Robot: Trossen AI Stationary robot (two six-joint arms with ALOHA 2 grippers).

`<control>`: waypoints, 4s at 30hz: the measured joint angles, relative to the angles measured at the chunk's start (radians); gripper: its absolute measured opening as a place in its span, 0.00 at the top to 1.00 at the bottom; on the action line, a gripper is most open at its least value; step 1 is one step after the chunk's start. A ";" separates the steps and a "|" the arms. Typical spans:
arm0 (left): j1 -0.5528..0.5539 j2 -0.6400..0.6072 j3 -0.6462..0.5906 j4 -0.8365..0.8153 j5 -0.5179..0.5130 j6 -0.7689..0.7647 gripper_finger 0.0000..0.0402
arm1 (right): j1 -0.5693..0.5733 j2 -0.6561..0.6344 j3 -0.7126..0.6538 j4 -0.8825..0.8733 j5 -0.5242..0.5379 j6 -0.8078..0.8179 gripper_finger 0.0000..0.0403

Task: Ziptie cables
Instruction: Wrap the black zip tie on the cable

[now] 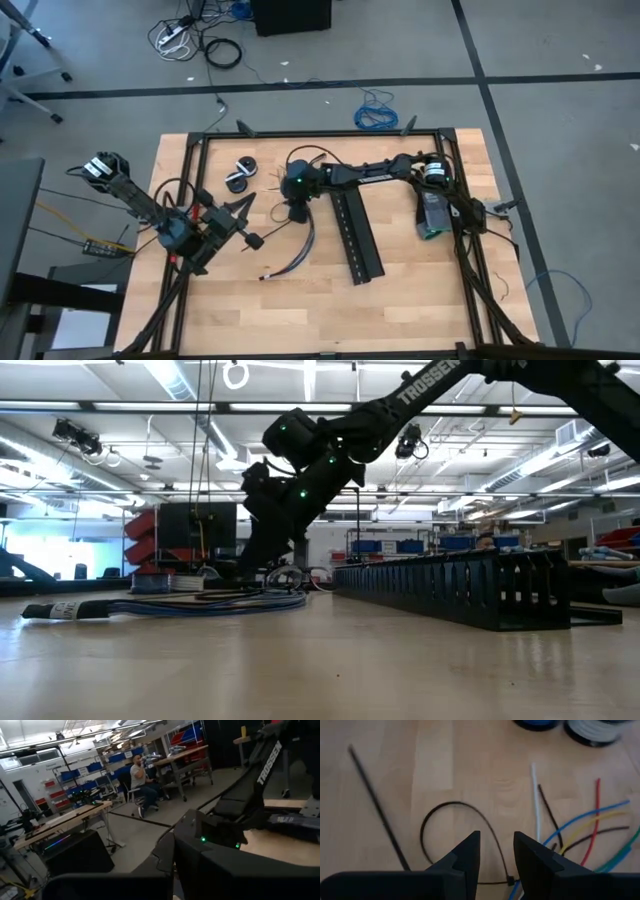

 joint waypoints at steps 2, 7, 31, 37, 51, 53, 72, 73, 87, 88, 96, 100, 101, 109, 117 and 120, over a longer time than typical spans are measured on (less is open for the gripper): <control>0.000 0.001 0.000 -0.003 0.001 0.000 1.00 | 0.000 0.000 0.000 -0.012 -0.005 -0.043 0.72; 0.000 0.001 0.000 -0.002 0.002 -0.001 1.00 | -0.004 0.000 0.000 -0.040 -0.032 -0.050 0.72; -0.001 0.001 0.000 -0.011 0.006 -0.031 1.00 | -0.032 0.056 -0.023 -0.055 0.007 -0.109 0.97; -0.001 0.001 0.000 -0.008 0.005 -0.056 1.00 | -0.003 -0.043 -0.032 -0.096 0.054 -0.150 1.00; -0.032 -0.033 0.000 0.081 0.001 -0.252 1.00 | 0.153 -0.339 -0.030 -0.338 0.588 -0.399 1.00; -0.050 -0.051 0.000 0.080 0.001 -0.263 1.00 | 0.173 -0.376 -0.062 -0.383 0.659 -0.406 1.00; 0.209 -0.041 0.000 -0.418 0.864 -0.936 1.00 | 0.375 -1.046 -0.884 0.334 0.702 -0.162 1.00; 0.223 -0.031 0.000 -0.405 0.877 -0.936 1.00 | 0.378 -1.058 -0.938 0.473 0.702 -0.169 1.00; 0.507 0.335 0.012 0.342 1.334 -1.001 1.00 | 0.026 -0.762 -1.173 1.672 -0.045 0.103 1.00; 0.528 0.370 0.022 0.390 1.353 -1.064 1.00 | 0.021 -0.741 -1.152 1.674 -0.063 0.101 1.00; 0.621 0.585 0.117 0.468 1.387 -1.504 1.00 | -0.056 -0.689 -1.045 1.663 -0.171 0.085 1.00; 0.644 0.622 0.142 0.536 1.392 -1.560 1.00 | -0.087 -0.691 -1.045 1.638 -0.206 0.110 1.00; 0.648 0.622 0.146 0.539 1.397 -1.559 1.00 | -0.092 -0.692 -1.045 1.628 -0.213 0.110 1.00; 0.667 0.623 0.202 0.450 1.456 -1.579 0.80 | -0.101 -0.692 -1.045 1.610 -0.223 0.109 1.00; 0.678 0.623 0.215 0.428 1.456 -1.652 0.54 | -0.116 -0.692 -1.045 1.599 -0.244 0.108 1.00; 0.683 0.623 0.215 0.437 1.456 -1.653 0.49 | -0.116 -0.692 -1.045 1.597 -0.248 0.109 1.00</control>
